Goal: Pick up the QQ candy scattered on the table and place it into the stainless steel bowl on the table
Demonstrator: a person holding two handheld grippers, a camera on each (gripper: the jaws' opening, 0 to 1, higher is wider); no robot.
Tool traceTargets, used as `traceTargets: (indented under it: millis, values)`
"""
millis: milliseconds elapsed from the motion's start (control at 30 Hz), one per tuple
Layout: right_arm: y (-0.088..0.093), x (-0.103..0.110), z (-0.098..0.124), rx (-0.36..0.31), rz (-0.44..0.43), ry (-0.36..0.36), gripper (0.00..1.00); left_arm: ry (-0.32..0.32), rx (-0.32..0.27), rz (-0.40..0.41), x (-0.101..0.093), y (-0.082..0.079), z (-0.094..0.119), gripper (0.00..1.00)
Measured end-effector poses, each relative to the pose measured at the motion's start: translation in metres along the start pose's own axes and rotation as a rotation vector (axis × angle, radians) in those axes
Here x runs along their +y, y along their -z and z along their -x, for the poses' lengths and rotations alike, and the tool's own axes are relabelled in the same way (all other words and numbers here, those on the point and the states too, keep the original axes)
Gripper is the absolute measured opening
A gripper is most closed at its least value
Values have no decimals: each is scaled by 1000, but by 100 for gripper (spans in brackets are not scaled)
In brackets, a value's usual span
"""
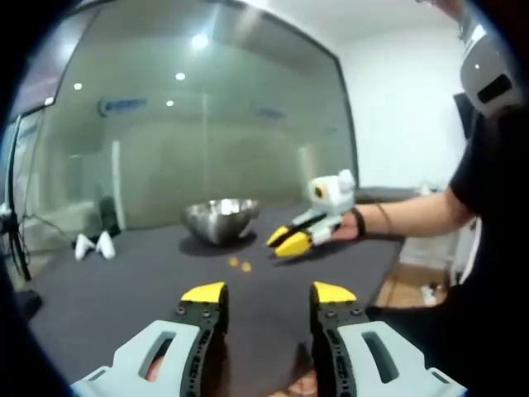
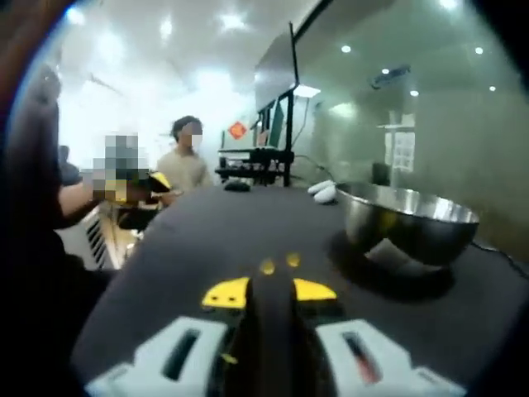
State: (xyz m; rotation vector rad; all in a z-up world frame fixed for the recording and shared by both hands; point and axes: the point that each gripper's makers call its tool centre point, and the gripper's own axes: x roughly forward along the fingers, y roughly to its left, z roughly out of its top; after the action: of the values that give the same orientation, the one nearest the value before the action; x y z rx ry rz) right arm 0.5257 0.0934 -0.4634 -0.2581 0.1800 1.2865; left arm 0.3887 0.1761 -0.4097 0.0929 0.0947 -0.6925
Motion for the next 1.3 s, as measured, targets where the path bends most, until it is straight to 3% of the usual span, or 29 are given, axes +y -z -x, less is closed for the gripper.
traceTargets:
  millis: [167, 433, 700, 833, 1067, 1300]
  values:
    - [-10, 1, -22, -22, 5, -19, 20, -2, 9, -2, -1, 3, 2, 41]
    - [-6, 7, -47, 28, 9, -64, 17, -26, 7, 6, 6, 4, 8, 41]
    - [1, 2, -50, 65, 33, -49, 10, -34, 21, 8, 10, 9, 8, 41]
    - [1, 3, -50, 65, 35, -50, 9, -19, 1, 22, 9, 3, 8, 41]
    - [0, 3, -50, 64, 37, -47, 9, -21, 14, 15, 9, 5, 7, 41]
    - [-17, 2, -40, 19, -11, -31, 9, -20, 15, 11, 8, 4, 7, 41]
